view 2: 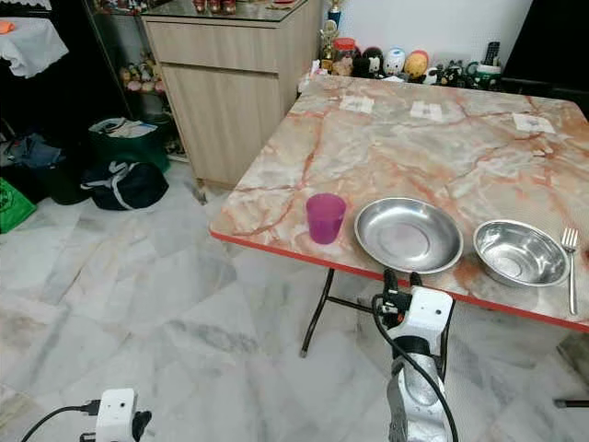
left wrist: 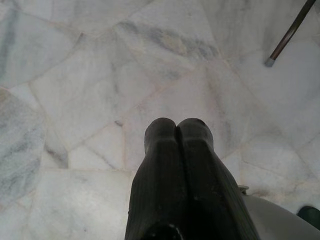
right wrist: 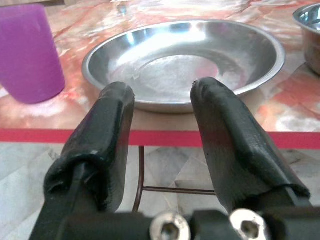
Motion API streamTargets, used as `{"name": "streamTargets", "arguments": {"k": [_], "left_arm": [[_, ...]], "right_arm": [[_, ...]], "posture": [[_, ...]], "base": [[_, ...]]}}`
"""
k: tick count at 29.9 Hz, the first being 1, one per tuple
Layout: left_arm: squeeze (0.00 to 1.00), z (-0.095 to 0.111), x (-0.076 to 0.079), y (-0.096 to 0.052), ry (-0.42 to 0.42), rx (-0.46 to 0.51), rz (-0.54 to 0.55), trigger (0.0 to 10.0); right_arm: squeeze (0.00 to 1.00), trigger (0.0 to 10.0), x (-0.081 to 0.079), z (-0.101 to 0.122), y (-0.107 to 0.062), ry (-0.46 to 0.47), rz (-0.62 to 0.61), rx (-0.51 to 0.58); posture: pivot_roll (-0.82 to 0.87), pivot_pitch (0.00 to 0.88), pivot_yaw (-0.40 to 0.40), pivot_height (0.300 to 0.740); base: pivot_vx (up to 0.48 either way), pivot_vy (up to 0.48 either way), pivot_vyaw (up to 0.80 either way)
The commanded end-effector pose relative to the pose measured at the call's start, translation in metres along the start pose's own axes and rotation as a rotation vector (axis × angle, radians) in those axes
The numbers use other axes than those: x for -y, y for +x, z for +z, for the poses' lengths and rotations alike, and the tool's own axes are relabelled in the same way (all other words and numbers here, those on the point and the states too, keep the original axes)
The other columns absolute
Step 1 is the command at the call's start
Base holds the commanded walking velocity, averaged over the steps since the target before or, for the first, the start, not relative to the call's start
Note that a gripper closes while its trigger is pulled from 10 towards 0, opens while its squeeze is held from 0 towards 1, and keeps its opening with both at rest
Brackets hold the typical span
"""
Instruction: Setting the table
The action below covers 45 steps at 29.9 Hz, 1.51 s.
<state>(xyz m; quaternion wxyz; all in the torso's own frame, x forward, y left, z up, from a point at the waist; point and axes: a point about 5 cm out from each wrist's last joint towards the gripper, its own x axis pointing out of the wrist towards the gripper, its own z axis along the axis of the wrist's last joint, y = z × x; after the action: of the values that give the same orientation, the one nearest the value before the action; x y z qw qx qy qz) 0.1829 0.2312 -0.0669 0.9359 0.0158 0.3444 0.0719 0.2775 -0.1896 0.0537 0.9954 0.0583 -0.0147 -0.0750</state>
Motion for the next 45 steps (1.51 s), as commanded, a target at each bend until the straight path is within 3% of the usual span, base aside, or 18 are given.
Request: {"name": "streamTargets", "arguments": {"k": [1, 5, 6, 35, 45], "left_arm": [[0.00, -0.004, -0.001, -0.001, -0.007, -0.018, 0.005, 10.0], [0.00, -0.004, 0.000, -0.001, -0.017, -0.018, 0.007, 10.0], [0.00, -0.004, 0.000, -0.001, -0.019, -0.019, 0.005, 10.0], [0.00, -0.005, 0.002, -0.001, -0.035, -0.018, 0.013, 10.0], [0.00, -0.006, 0.002, -0.002, -0.035, -0.017, 0.014, 10.0]], "right_arm": [[1.00, 10.0, 0.002, 0.005, 0.005, 0.011, -0.016, 0.011], [1.00, 10.0, 0.004, 0.008, 0.009, 0.027, -0.045, 0.015], [0.00, 10.0, 0.003, 0.010, 0.011, 0.026, -0.045, 0.019], [0.00, 10.0, 0.007, 0.022, 0.018, 0.011, -0.060, 0.065], [0.00, 10.0, 0.021, 0.033, -0.007, 0.044, -0.115, 0.100]], "posture": [[0.03, 0.000, -0.010, 0.740], [0.03, 0.000, -0.014, 0.740], [0.03, 0.000, -0.014, 0.740], [0.03, 0.000, -0.023, 0.740], [0.03, 0.000, -0.027, 0.740]], "base": [[0.000, 0.000, 0.00], [0.000, 0.000, 0.00], [0.000, 0.000, 0.00], [0.184, 0.000, 0.00], [0.000, 0.000, 0.00]]}}
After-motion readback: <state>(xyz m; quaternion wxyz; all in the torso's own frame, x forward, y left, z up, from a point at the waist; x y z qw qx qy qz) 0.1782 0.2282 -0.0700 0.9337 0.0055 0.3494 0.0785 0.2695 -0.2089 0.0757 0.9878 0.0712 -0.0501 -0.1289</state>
